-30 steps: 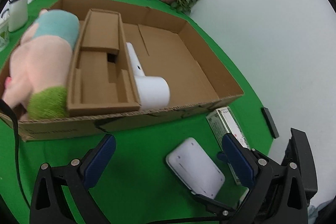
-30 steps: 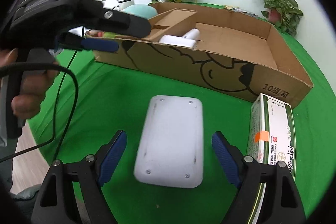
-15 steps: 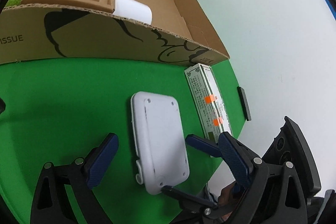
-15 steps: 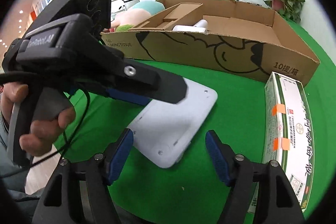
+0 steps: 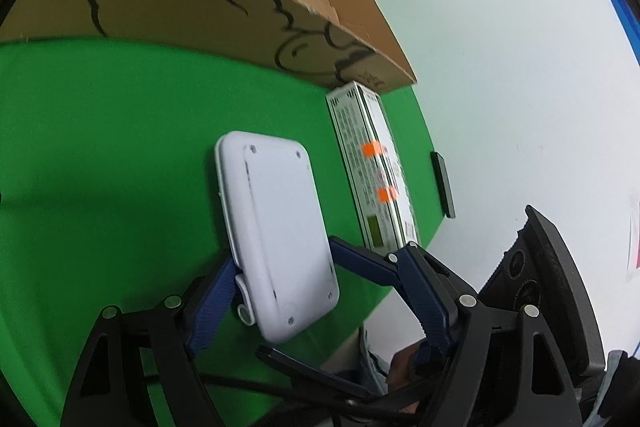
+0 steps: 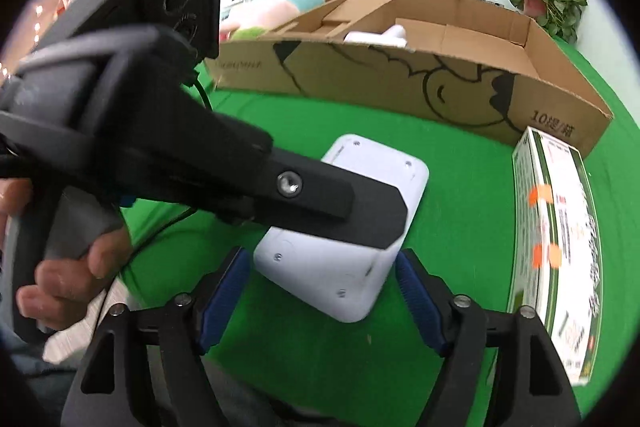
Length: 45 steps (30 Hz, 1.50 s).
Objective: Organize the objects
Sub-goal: 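Move the left tool onto the white rectangular device and close on it, then lift the white rectangular device off the table with the left tool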
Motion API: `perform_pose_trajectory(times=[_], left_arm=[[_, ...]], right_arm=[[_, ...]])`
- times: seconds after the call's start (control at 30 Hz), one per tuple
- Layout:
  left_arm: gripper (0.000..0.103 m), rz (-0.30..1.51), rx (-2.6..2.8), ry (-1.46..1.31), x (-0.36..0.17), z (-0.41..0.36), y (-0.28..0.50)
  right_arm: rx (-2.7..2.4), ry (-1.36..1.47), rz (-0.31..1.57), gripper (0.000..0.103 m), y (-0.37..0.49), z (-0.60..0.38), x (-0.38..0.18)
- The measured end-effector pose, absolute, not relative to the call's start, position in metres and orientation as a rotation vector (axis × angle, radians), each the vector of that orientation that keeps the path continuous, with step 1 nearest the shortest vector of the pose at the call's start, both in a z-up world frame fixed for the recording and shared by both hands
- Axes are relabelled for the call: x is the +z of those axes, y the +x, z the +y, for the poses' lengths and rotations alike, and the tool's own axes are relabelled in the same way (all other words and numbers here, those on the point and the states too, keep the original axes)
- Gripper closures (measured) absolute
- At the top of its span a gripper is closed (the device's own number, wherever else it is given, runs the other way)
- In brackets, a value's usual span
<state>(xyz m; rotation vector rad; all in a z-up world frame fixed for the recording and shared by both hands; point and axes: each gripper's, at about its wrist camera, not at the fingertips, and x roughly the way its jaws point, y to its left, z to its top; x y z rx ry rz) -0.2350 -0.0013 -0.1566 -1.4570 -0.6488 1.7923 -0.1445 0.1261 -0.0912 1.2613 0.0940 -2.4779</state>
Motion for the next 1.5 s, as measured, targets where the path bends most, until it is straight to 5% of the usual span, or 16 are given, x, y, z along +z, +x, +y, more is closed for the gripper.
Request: perform_pose_trajectory(times=[0.4, 0.63, 1.1, 1.5], left_arm=[[0.025, -0.704, 1.852, -1.478, -0.154, -0.008, -0.25], [0.045, -0.663, 1.877, -1.447, -0.154, -0.003, -0.228], [0.057, -0.628, 1.889, -1.455, -0.139, -0.002, -0.221], [0.065, -0.576, 2.076, -1.249, -0.065, -0.014, -0.222]], right_arm=[[-2.525, 1.335, 0.121, 0.027, -0.156, 0.123, -0.097], [-2.544, 1.343, 0.129, 0.032, -0.145, 0.129, -0.1], [-2.62, 1.244, 0.173, 0.034, -0.127, 0.126, -0.09], [-2.73, 0.984, 0.217, 0.034, -0.167, 0.118, -0.044]])
